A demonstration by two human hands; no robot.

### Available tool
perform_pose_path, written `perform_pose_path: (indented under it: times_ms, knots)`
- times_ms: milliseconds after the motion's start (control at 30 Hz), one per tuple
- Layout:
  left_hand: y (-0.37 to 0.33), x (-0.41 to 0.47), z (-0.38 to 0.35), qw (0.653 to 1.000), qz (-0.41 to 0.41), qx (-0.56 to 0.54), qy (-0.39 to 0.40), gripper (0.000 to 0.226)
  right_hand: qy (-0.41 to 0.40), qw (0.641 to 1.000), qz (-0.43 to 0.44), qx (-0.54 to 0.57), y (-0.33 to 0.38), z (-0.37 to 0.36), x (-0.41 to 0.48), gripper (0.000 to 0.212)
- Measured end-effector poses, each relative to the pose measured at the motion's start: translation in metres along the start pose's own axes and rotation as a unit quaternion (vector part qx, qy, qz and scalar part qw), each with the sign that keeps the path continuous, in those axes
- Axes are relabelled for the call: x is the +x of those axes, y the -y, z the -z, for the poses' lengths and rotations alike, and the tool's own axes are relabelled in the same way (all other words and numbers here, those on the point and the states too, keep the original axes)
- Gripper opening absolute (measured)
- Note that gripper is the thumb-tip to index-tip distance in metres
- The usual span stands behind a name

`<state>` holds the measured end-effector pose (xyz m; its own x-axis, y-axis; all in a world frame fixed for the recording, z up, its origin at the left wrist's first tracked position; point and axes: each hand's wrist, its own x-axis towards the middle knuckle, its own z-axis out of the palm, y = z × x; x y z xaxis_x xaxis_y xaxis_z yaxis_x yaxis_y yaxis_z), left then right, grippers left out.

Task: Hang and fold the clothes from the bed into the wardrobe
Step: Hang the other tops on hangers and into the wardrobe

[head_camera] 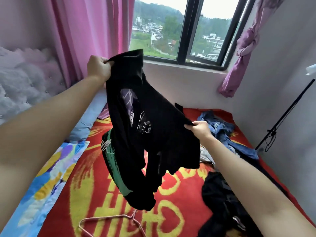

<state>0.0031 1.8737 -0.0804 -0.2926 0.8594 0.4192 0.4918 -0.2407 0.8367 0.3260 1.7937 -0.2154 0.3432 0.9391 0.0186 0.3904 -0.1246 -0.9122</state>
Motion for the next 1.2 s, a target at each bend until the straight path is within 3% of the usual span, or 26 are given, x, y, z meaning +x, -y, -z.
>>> perform_pose_path:
  times_ms: [167,333,400,467,600,667,767,833,900,1000,1100,1167,1200]
  knots:
    - [0.025,0.011,0.020,0.999,0.007,0.033,0.000,0.028,0.039,0.998,0.058,0.003,0.053,0.064,0.016,0.017]
    - [0.013,0.016,0.032,0.999,-0.045,0.019,0.007,0.031,-0.033,0.992,0.119,-0.034,0.092,0.096,0.033,0.016]
    - [0.005,0.020,0.034,0.997,-0.073,0.004,0.003,0.023,-0.051,0.989,0.137,-0.035,0.102,0.102,0.037,0.018]
    - [0.002,0.026,0.036,0.996,-0.092,-0.004,-0.005,0.016,-0.058,0.987,0.145,-0.030,0.108,0.102,0.038,0.018]
    - [0.010,0.039,0.037,0.996,-0.088,-0.023,-0.015,0.028,-0.045,0.990,0.133,0.006,0.109,0.099,0.031,0.014]
    - [0.018,0.039,0.034,0.996,-0.087,0.013,-0.022,0.023,-0.022,0.994,0.106,0.007,0.105,0.094,0.027,0.013]
    - [0.045,0.024,0.019,0.985,-0.020,0.173,-0.006,0.028,0.027,0.998,0.047,-0.019,0.091,0.069,0.026,0.015]
    - [0.064,-0.009,-0.004,0.967,0.021,0.252,0.040,0.045,0.047,0.998,0.013,-0.042,0.077,0.045,0.027,0.020]
    - [0.077,-0.051,-0.034,0.961,-0.020,0.249,0.118,0.054,0.068,0.996,-0.010,-0.065,0.063,0.018,0.026,0.024]
    - [0.095,-0.121,-0.075,0.946,-0.034,0.134,0.293,0.048,0.108,0.987,-0.016,-0.115,0.047,-0.028,0.024,0.030]
    - [0.100,-0.182,-0.094,0.890,0.092,0.002,0.447,0.070,0.142,0.981,-0.036,-0.126,0.038,-0.061,0.021,0.032]
    - [0.109,-0.206,-0.104,0.864,0.119,-0.033,0.489,0.061,0.141,0.982,-0.059,-0.115,0.034,-0.070,0.022,0.036]
    - [0.116,-0.214,-0.109,0.877,0.112,-0.039,0.466,0.047,0.140,0.982,-0.072,-0.105,0.033,-0.072,0.022,0.031]
